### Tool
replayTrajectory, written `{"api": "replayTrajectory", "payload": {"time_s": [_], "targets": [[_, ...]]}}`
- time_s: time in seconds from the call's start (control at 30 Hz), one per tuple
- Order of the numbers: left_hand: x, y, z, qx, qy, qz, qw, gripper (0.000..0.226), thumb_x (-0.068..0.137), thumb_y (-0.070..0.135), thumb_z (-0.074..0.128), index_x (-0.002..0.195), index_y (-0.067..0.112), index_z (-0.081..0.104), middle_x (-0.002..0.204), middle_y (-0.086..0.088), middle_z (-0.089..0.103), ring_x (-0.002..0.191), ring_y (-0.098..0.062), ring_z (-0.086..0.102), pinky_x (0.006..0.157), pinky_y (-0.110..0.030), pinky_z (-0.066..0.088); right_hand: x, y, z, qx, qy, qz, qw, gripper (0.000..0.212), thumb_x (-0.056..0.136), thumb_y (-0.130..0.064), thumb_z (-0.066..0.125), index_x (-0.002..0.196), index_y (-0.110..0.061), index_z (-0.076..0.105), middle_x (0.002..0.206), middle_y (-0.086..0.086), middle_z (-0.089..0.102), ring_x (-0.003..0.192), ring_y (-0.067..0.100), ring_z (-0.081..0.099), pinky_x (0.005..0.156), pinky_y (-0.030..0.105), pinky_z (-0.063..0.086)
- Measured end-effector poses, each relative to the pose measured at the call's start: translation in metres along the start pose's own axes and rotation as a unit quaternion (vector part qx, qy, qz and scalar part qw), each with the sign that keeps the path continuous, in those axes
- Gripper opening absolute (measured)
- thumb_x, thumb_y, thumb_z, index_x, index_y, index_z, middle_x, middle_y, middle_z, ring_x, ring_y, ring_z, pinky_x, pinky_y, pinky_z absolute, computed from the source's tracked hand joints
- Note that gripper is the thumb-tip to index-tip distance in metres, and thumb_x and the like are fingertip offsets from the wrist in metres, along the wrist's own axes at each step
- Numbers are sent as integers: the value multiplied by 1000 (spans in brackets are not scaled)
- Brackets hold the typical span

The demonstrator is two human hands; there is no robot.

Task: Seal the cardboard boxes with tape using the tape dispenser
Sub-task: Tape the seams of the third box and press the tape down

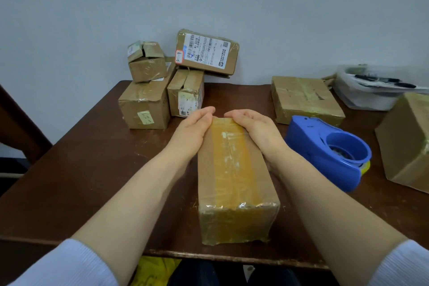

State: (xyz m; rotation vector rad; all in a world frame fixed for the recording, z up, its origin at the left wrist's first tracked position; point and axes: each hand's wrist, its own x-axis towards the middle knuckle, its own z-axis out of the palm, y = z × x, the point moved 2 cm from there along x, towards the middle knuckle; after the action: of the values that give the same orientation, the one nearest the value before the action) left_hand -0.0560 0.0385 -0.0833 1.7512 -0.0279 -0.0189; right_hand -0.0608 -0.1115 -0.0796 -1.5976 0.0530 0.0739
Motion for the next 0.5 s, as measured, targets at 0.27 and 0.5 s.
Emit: {"api": "replayTrajectory", "payload": {"time_s": [0.27,0.5], "targets": [[-1,-10,6,-139,8,-16,990,23,98,24,45,109,23,65,104,7,64,98,-12,60,89,-29,48,5,7,1,9,-10,-4,1000,25,98,-32,45,102,-22,68,95,-5,65,89,11,61,83,26,50],[-2,-7,5,-125,-2,-41,991,29,99,27,43,93,22,71,103,-5,66,95,-18,61,97,-42,46,4,3,0,-11,-4,43,999,34,98,-41,43,82,-23,67,85,-1,65,81,13,61,82,31,50]]}}
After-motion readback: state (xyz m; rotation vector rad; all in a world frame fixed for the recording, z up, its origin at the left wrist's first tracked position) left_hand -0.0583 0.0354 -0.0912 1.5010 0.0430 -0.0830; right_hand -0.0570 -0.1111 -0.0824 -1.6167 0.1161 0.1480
